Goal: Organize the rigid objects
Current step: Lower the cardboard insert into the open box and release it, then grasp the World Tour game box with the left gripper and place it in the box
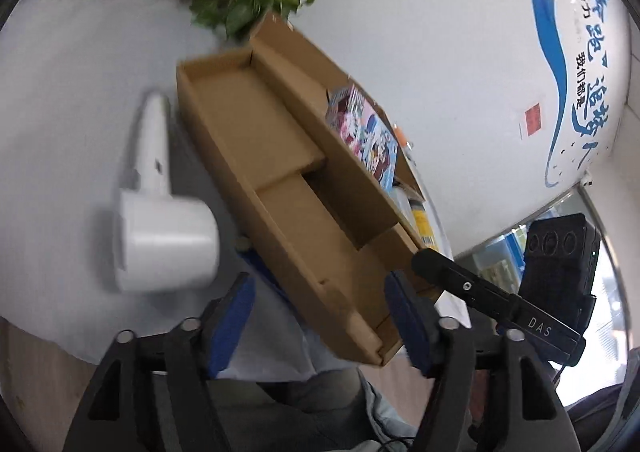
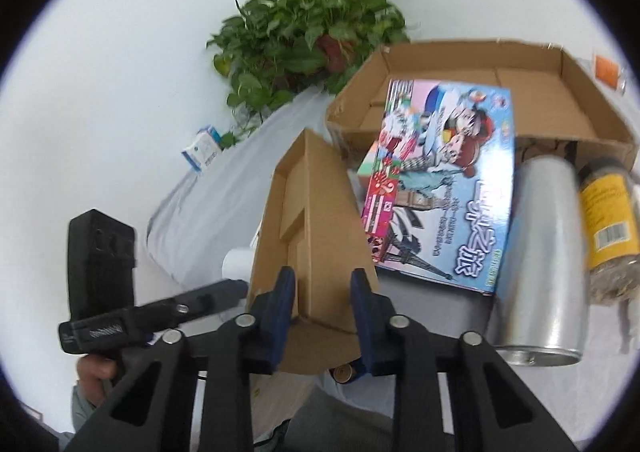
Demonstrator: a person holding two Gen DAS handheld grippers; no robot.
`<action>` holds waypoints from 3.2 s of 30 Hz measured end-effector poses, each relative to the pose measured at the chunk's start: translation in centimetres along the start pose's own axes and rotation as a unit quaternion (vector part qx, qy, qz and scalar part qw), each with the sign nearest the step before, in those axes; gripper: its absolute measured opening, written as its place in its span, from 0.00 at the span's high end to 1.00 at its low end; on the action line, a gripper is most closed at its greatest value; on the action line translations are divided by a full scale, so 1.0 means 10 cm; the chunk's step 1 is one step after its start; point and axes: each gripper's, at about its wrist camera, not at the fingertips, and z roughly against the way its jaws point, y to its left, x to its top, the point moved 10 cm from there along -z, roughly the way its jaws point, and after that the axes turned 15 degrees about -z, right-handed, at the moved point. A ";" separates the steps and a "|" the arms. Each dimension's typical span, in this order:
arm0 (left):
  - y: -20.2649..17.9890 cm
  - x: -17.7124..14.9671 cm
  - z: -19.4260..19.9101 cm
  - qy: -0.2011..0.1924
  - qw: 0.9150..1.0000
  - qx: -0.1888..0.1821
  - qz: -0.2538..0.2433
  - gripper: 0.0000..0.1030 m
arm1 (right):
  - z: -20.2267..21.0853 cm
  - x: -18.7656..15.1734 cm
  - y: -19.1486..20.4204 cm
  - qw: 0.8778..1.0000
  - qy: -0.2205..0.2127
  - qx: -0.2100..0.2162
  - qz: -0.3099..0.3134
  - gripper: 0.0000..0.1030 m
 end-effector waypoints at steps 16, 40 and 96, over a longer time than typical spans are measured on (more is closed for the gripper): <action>-0.29 0.64 -0.04 -0.039 0.977 0.161 -0.132 0.70 | 0.11 0.16 0.35 0.996 -0.072 0.006 0.056 0.78; 1.23 2.64 -1.69 0.113 0.966 0.183 -0.141 0.77 | -1.44 2.02 -0.31 0.986 0.058 -0.038 -0.151 0.78; -0.39 3.10 -1.49 0.035 0.956 0.151 -0.250 0.48 | -0.26 2.65 -0.47 0.983 -0.144 -0.114 -0.013 0.09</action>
